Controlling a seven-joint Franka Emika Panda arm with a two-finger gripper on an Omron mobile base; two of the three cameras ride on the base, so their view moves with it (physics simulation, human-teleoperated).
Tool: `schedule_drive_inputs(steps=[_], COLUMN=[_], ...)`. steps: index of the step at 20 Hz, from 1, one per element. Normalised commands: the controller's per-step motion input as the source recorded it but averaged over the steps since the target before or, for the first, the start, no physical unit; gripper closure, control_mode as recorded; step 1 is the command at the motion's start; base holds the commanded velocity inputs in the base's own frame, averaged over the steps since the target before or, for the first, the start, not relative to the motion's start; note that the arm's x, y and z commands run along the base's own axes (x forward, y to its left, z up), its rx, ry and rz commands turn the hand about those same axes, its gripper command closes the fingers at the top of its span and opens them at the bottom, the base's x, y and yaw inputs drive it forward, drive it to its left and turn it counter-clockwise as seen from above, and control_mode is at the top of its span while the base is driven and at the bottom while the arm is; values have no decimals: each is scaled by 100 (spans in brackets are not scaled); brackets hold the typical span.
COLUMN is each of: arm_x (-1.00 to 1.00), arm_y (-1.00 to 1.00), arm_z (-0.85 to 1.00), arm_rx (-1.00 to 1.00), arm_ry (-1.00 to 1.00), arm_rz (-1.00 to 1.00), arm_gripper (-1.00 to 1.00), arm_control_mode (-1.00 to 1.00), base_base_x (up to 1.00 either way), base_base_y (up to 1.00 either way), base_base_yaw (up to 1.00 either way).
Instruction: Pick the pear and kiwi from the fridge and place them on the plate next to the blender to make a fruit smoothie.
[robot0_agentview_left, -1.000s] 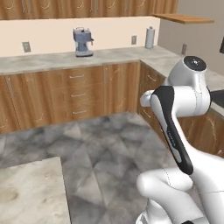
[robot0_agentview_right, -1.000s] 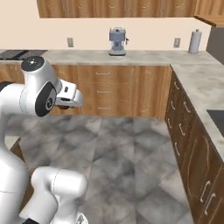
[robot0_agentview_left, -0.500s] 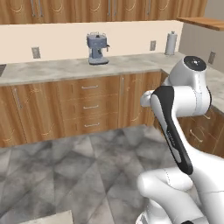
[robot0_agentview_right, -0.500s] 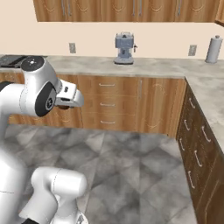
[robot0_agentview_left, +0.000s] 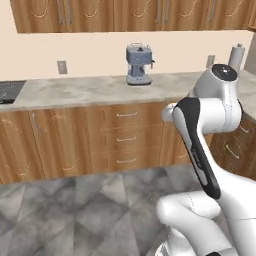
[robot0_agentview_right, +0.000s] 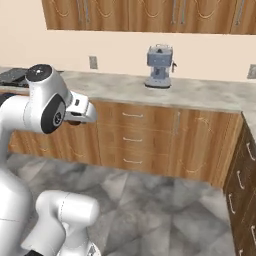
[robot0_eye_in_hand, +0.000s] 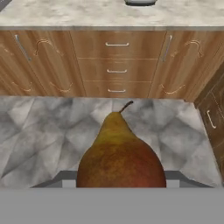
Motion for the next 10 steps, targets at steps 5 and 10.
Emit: schedule_drive_inputs(steps=[5,10], arm_x=[0,0], arm_y=[0,0], arm_z=[0,0], arm_rx=[0,0], arm_ry=[0,0], arm_rz=[0,0], arm_gripper=[100,100], arm_control_mode=[100,100], base_base_x=[100,80], base_base_y=[0,0], base_base_yaw=[72,83])
